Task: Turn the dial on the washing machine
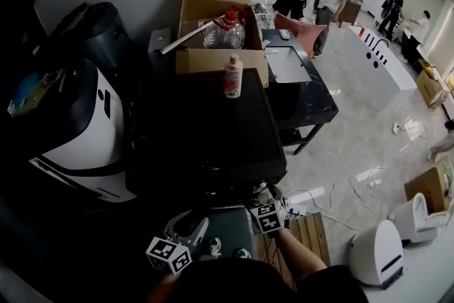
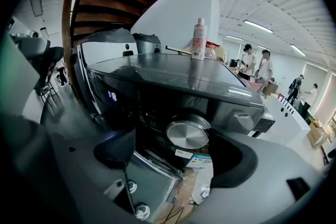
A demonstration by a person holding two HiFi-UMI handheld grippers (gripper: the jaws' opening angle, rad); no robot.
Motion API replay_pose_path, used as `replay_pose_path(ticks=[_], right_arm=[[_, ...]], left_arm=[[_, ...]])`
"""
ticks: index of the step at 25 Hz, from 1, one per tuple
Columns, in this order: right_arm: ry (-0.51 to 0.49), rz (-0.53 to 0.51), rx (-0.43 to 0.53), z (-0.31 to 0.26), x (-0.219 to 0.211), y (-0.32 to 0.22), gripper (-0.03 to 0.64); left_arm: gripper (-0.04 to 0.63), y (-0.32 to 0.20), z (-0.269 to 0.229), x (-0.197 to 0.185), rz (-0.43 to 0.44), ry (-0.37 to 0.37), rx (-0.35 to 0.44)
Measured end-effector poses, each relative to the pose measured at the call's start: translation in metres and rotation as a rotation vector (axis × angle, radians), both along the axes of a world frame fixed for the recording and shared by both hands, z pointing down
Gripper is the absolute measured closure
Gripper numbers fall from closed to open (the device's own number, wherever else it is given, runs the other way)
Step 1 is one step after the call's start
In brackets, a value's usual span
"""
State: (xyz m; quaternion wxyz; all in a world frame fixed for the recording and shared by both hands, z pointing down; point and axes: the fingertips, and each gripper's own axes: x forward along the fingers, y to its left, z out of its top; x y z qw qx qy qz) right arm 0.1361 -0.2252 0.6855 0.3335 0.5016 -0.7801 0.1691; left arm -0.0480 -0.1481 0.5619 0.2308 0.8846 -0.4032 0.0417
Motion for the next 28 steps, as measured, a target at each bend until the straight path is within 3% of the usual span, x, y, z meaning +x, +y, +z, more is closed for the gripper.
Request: replay_pose_path(ticks=[12,28], right_arm=[[-0.096,0.079,-0.042,0.011,0.004,-0.004,0.193],[-0.155,0.108,-0.118,0.035,0.003,-0.003,0.201]], left_arm=[[0.44,0.014,0.002,-0.014,-0.065,-0.014,-0.006],[0.44,0.029,0.006,-0.03,-0.137,-0.034,-0.025]])
